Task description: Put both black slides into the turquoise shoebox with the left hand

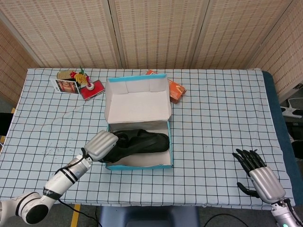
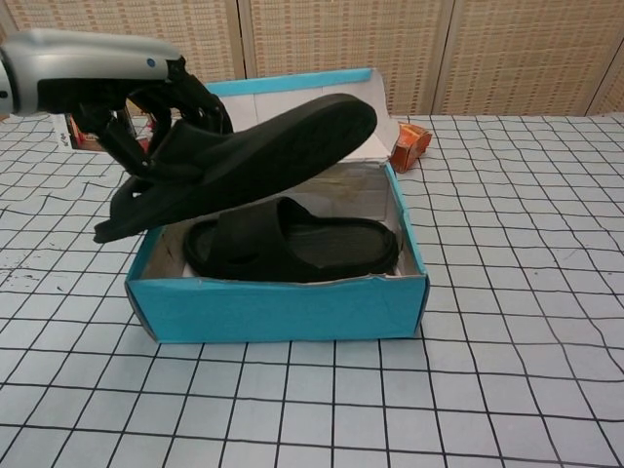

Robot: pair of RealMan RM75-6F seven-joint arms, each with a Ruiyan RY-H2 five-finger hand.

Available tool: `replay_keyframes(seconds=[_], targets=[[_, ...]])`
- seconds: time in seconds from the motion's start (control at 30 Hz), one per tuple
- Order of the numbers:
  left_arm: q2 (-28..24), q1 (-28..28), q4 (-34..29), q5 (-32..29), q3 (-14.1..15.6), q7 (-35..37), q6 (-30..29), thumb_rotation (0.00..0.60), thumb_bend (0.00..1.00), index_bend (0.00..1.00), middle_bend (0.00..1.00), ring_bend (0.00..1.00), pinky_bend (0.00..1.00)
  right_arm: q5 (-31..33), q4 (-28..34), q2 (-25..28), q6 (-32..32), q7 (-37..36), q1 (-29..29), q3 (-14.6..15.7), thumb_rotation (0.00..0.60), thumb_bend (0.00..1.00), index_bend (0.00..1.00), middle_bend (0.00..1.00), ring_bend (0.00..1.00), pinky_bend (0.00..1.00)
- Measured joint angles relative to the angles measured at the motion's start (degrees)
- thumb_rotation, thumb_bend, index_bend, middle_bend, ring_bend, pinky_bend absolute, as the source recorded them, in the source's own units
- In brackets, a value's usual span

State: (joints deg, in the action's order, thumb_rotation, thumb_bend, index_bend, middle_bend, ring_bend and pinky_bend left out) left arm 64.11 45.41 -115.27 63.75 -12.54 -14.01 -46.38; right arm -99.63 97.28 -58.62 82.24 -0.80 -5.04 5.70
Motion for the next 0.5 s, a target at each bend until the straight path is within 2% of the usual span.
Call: replay_keyframes(seconds=[0.5], targets=[[3.0,6.2,2.7,-4.2,-0.1,1.8,5.4,0.6,0.63,0.61,0.69,0.75,0.57,0.0,0.0,0.3,0.3,-0.3,0.1,0.0,0.6,0.18,0.0,0.0,0.0,0.0]])
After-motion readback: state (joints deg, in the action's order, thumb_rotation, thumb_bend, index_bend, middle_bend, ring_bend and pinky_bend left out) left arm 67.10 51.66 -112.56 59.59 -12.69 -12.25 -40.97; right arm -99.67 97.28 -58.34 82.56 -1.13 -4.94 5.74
